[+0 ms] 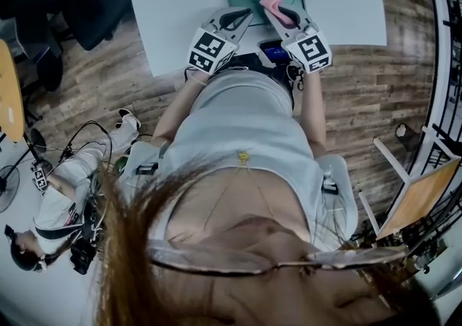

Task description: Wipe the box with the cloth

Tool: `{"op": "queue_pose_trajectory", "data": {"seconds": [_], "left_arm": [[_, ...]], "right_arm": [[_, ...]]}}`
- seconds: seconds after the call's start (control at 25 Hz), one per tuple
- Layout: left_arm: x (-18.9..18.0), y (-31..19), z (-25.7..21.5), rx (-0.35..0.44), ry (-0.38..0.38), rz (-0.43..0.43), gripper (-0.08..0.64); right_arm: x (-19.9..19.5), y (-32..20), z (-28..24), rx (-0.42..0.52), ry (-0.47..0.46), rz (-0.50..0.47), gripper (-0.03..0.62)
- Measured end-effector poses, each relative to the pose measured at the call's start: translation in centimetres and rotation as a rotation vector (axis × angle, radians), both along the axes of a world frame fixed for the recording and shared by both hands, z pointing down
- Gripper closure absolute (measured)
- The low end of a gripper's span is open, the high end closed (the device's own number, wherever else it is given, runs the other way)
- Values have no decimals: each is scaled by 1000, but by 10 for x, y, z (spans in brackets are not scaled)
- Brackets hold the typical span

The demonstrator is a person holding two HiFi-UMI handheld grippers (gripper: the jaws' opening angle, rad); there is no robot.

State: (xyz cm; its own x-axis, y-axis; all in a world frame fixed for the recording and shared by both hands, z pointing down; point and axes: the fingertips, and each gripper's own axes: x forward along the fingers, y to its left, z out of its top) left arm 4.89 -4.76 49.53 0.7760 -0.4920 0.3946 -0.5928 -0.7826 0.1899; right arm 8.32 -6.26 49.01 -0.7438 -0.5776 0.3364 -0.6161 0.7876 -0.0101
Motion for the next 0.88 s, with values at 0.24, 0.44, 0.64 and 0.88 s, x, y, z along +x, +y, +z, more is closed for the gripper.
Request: {"op": "queue_pose_trajectory", "data": {"seconds": [0.24,0.44,0.64,0.88], "left_arm": [[-2,-8,-24,69,26,-8,522],[1,-12,-43,114,54,-15,523],[1,-15,-62,148,84,-25,523],[-1,-15,-81,204,93,-36,523]], "right_arm": [[-6,-3,-27,76,-68,20,554],[-6,-8,-53,126,-136,50,554],[-9,-10,-74,162,-170,46,554],[-14,-5,-92,194,-194,37,555]]}}
